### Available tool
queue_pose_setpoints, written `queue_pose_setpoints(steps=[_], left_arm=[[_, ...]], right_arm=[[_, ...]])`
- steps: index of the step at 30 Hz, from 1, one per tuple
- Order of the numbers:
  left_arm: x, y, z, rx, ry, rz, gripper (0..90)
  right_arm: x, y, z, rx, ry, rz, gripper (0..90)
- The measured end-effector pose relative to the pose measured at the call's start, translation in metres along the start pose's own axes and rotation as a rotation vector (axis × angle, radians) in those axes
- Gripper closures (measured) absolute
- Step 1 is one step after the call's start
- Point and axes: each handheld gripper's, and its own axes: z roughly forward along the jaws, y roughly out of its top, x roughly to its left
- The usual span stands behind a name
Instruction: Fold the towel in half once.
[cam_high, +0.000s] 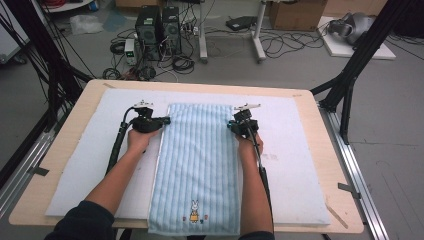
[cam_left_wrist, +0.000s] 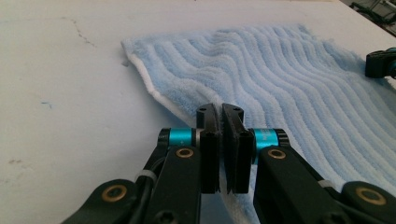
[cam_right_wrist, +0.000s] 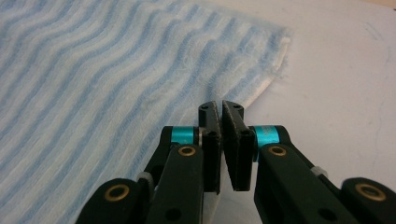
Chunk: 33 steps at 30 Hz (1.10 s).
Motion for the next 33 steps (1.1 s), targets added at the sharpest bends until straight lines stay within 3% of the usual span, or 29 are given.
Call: queue_pose_setpoints(steps=[4, 7, 13, 19, 25, 33], left_arm=[[-0.003, 0.002, -0.005, 0.002, -0.018, 0.016, 85.2], [-0.009, 0.005, -0.013, 0.004, -0.037, 0.054, 85.1], [-0.020, 0.007, -0.032, -0.046, -0.070, 0.082, 85.1], [-0.032, -0.012, -0.051, -0.042, -0.131, 0.124, 85.2], [-0.038, -0.028, -0.066, -0.044, -0.190, 0.131, 83.6], [-0.049, -0.040, -0.079, -0.006, -0.240, 0.171, 83.6]], right_arm=[[0.001, -0.001, -0.006, -0.028, 0.025, -0.009, 86.2], [0.001, -0.003, -0.015, -0.052, 0.052, -0.014, 86.2], [0.000, -0.009, -0.038, -0.090, 0.102, -0.021, 86.3], [0.009, -0.026, -0.062, -0.094, 0.144, -0.058, 86.3], [0.020, -0.047, -0.081, -0.081, 0.170, -0.095, 85.8], [0.029, -0.063, -0.097, -0.089, 0.211, -0.073, 85.8]])
